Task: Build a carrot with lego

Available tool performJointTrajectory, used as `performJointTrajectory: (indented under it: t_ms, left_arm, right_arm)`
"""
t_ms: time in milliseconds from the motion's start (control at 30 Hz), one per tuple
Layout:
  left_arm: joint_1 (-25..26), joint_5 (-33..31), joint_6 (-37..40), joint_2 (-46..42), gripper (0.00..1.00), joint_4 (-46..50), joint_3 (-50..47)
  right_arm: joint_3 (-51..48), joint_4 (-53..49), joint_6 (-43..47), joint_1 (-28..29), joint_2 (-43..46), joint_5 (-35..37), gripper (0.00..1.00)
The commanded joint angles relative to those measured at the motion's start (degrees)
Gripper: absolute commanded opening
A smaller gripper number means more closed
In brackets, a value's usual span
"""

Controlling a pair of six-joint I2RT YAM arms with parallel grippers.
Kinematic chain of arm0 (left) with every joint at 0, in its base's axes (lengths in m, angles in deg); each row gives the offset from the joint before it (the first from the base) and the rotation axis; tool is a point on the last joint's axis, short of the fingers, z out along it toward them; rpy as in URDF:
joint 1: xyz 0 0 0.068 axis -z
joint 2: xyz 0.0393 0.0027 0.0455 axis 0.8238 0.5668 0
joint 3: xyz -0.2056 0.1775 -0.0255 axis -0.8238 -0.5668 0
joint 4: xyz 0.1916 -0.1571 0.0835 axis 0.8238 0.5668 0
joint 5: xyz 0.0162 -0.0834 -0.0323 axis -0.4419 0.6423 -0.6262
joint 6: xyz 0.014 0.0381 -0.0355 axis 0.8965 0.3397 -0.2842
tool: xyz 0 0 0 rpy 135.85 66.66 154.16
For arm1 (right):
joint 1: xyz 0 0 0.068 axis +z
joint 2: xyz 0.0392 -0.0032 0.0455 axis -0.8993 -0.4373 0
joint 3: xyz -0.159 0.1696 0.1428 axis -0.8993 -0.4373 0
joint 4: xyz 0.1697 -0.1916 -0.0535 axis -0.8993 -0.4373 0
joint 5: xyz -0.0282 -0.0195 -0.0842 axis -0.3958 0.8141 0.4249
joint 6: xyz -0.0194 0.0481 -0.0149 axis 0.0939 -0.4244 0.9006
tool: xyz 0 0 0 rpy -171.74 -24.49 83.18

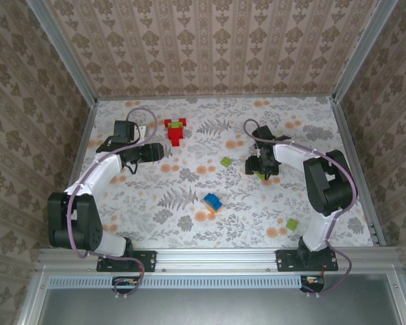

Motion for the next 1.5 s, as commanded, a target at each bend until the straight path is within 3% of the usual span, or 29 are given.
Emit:
performJointTrajectory:
  t_ms: [0,167,700,867,1267,1467]
  left_arm:
    - [0.3,0.9,0.6,-1.4,0.73,-0.5,0.3]
    - [0.3,1.1,0.5,-1.4,0.73,-0.7,0.3]
    - [0.4,1.3,0.5,-1.4,0.73,-0.7,0.4]
    - [0.4,1.1,0.6,-1.5,0.73,-0.7,0.4]
    - [0.4,1.1,0.6,-1.6,0.73,-0.6,0.3]
    - [0.4,1.1,0.7,-1.6,0.73,-0.5,0.4]
  right_arm:
    - [-3.1,-3.0,0.7,0.4,4.5,0.4,0.72]
    - [-4.8,-2.0,2.6,1.2,5.2,-0.3,0.72]
    - [4.3,-4.4,5.2,2.1,-1.5,4.7,0.71]
    - [4.9,-4.6,5.2,2.4,-3.3,5.1,0.65]
    - [4.4,-5.0,5.4,2.5,-3.1,6.5,0.38]
    - [4.4,-7.0,5.2,4.5,0.3,6.4,0.33]
